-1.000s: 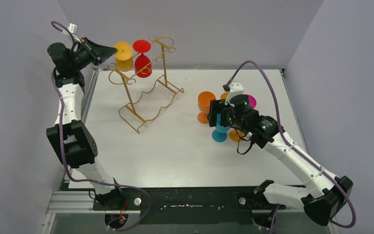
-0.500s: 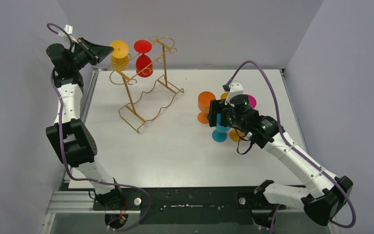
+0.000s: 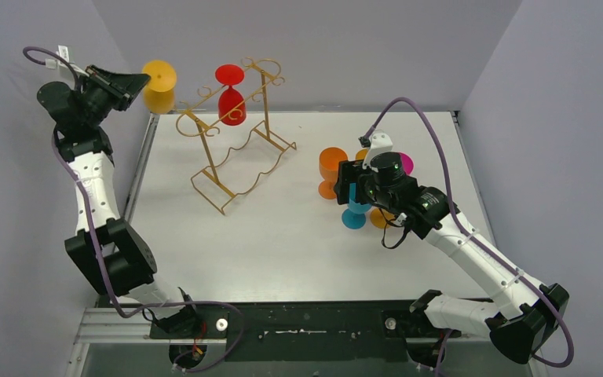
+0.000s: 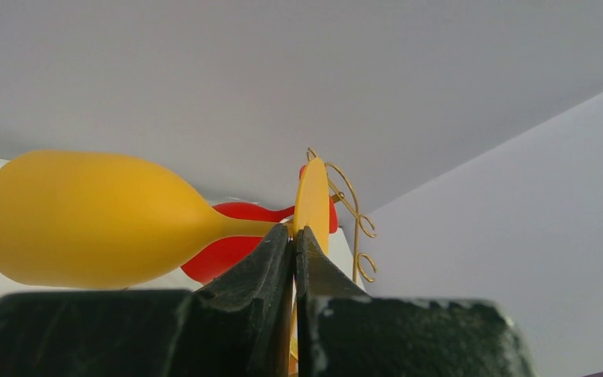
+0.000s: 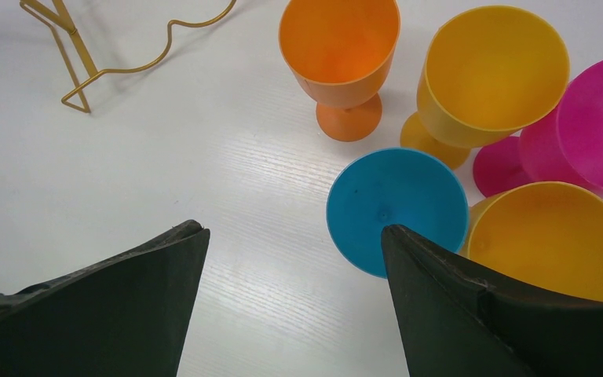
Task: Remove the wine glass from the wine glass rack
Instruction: Pick up the wine glass from the wine rack, then place the wine glass at the center of the board.
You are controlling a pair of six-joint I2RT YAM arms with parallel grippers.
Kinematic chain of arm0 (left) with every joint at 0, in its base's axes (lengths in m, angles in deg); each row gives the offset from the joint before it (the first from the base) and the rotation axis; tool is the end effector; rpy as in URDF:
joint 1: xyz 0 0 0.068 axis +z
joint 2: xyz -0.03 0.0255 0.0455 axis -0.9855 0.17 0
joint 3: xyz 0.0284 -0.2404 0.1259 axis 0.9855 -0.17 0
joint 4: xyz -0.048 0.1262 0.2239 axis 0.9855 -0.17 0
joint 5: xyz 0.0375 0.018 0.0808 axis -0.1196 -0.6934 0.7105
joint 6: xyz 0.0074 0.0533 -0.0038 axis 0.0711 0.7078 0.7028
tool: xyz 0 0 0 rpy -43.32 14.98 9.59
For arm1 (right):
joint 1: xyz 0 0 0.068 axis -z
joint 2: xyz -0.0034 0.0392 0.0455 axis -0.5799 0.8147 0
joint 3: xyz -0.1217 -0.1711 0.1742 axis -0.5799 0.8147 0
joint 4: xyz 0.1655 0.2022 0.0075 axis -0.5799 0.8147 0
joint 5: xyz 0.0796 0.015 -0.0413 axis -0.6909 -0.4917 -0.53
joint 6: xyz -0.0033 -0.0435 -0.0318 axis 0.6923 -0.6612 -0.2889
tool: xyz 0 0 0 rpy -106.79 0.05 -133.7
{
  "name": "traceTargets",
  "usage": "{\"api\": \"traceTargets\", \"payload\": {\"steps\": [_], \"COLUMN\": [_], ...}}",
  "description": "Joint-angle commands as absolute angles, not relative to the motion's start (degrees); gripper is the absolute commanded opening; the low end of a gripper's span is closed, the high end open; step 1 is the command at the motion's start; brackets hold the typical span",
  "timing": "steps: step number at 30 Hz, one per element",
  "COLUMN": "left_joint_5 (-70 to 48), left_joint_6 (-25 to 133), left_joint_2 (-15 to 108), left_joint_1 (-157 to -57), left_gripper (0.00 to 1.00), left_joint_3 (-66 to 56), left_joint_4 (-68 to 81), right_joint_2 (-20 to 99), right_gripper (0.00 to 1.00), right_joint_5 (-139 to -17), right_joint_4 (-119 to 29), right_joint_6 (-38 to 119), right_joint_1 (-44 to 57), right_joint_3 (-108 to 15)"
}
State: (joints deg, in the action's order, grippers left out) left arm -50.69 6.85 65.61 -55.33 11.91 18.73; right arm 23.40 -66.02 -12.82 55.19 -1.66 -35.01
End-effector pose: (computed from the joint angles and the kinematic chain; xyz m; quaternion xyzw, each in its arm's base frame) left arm 0.3600 0.1378 0.4322 -0.1633 0.6453 -0.4547 0.5917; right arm 0.1960 0.1450 0.3496 -0.1019 0.8748 0.2045 0.4271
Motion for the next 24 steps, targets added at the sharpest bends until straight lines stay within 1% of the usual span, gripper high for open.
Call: {"api": "traceTargets", "payload": {"steps": [1,8,10,13,16,24], "left_joint_5": [-44.8,-39.8,-40.6,-42.8,-44.5,-38.8], "left_joint_6": [13.1,20.2,21.5,21.9,19.6,23.5], "left_joint_2": [57.5,48.5,45.7,39.5,34.1,26.8], "left_joint_1": [-53.2,-51.3,-51.2,-50.9,-51.2,-55.7], "left_gripper": [0.0,0.0,0.0,0.0,0.0,0.0], "left_joint_3": [11.1,7.0,4.1,-3.6,-9.9,-13.4], "left_joint_4": [12.8,2.1,0.6,1.6,7.0,-4.4], "right_joint_2": [22.3,22.2,22.3,23.1,23.8,24.3], "right_gripper": [0.84,0.84,0.84,0.84,0.84,0.84], "right_joint_5": [-65.1,-65.1,-65.2,-65.8,-65.7,-66.8], "right_joint_4": [-14.9,-15.2,-15.4,-14.6,-14.9,-16.4], "right_joint_6": [54.2,54.0,54.1,53.6,52.6,54.8], "right_joint_1": [-1.4,-1.4,-1.4,-1.4,-1.3,-1.3], "right_joint_3": [-35.8,-36.0,-36.2,-37.9,-38.5,-37.5]}}
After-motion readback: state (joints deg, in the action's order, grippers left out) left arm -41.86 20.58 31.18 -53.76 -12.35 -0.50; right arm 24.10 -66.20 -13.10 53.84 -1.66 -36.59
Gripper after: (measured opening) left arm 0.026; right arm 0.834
